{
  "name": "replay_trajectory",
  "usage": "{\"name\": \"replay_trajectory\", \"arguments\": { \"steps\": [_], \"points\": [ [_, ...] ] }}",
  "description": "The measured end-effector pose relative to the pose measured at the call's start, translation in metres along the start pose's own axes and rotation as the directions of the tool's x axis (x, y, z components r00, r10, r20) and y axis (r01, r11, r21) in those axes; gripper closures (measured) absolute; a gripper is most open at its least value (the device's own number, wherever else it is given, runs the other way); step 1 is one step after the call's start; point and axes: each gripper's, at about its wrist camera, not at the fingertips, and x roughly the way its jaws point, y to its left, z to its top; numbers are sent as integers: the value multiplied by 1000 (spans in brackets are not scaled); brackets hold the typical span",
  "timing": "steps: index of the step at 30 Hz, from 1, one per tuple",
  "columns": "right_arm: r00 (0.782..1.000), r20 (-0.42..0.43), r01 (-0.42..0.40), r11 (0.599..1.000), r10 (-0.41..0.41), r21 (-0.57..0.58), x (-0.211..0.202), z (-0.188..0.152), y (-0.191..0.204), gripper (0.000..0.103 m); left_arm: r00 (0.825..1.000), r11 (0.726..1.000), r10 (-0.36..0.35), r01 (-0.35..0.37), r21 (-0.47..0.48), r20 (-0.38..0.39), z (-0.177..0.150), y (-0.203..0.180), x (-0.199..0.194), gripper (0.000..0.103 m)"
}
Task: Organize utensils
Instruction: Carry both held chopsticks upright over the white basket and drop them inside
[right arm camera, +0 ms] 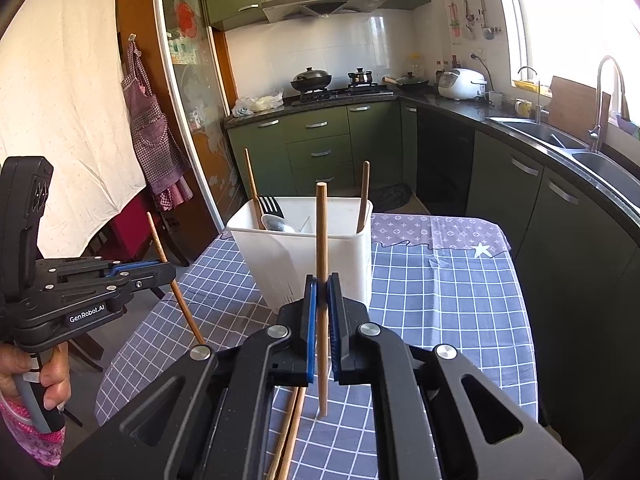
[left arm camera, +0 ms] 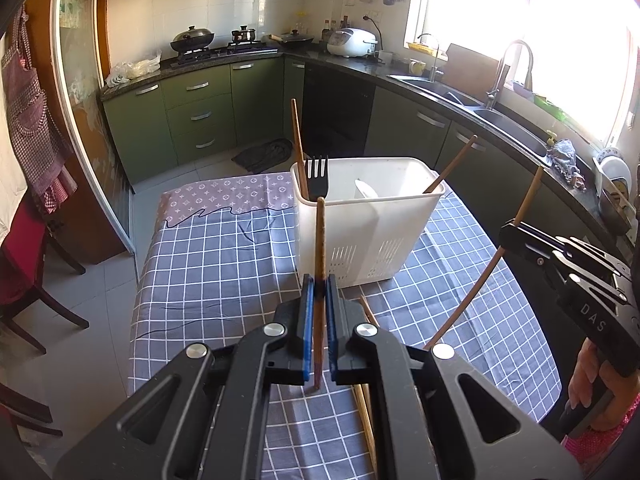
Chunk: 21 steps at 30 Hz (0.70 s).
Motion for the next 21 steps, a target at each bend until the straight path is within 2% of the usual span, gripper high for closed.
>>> {"name": "replay_trajectory", "arguments": {
  "steps": [11,21],
  "points": [
    [1000,20,-22,999,22,-24,-7,26,7,97,1000,1000,-10,10,8,15,16,0,-7,97],
    [997,66,-49,998,51,-40,-31,71,19,96,997,998,-31,28,48,70,50,-10,-42,97]
  ]
}}
